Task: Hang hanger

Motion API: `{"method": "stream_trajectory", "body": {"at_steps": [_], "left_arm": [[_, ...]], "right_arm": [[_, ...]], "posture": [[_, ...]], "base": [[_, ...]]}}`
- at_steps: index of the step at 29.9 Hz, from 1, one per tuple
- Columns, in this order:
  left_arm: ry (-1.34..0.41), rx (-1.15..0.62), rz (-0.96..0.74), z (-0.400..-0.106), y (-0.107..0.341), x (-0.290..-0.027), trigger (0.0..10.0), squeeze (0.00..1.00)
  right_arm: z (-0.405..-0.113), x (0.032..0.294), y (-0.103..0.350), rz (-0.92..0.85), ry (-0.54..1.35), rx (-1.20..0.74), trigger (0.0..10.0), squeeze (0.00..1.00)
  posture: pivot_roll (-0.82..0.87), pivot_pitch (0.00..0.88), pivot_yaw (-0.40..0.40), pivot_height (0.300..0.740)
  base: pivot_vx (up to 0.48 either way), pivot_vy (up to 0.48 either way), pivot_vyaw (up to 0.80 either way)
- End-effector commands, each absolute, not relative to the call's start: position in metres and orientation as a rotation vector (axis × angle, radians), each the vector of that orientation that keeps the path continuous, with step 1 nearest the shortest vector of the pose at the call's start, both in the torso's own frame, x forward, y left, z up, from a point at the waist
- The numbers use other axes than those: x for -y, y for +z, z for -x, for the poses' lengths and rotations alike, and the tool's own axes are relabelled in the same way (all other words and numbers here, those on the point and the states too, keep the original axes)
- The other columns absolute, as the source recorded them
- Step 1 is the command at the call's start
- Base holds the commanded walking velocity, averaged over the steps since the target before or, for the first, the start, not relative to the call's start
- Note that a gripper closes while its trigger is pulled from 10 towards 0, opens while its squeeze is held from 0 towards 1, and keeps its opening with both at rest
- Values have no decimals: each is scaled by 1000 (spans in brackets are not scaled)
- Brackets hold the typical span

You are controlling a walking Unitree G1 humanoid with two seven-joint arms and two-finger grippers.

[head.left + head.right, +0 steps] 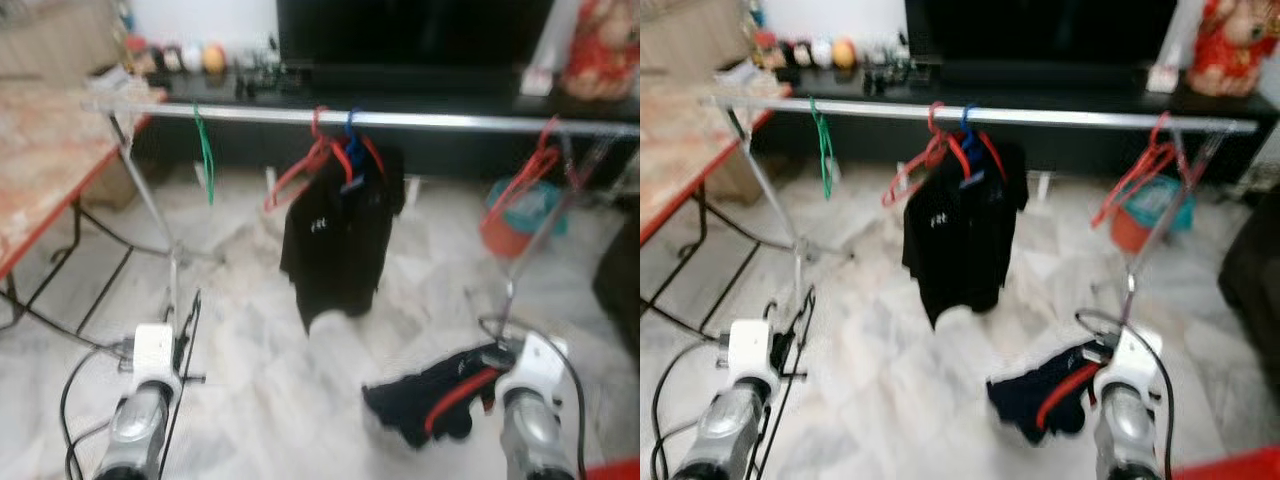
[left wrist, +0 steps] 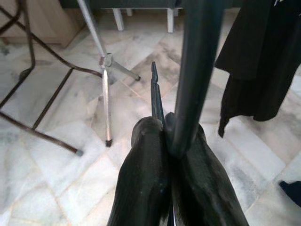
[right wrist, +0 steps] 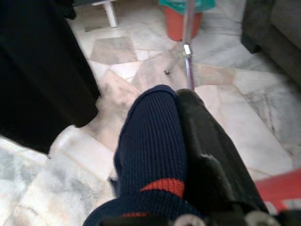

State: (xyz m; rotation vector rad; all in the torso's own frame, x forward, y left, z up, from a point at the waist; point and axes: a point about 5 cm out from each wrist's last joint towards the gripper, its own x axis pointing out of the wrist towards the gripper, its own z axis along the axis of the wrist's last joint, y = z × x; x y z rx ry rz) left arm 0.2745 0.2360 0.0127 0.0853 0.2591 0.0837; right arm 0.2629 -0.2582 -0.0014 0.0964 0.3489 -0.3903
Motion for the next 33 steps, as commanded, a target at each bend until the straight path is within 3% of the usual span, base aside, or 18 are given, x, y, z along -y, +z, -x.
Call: {"method": "stream_trajectory", "body": {"at_steps": [1,8,19,33], "left_arm": [[83,-262,-91,-274,12,-237,10000,0],[83,-260,-92,-274,13,-237,10000,0],[96,-264,-86,-276,15,-241,10000,0],[91,-267,-90,-277,16,-242,10000,0]], "right_arm": [[-268,259,4,-89,-386,-326,10000,0],[-271,257,6,-87,-378,-319,10000,0],[-274,255,9,-90,-374,-306,10000,0],[-275,252,8,-94,-370,-304,10000,0]], "posture": [[39,0,30,740],[41,0,29,740],[39,0,38,740],[41,0,44,740]], "base": [[-322,0,0],[-324,0,0],[0,0,0],[0,293,0]]}}
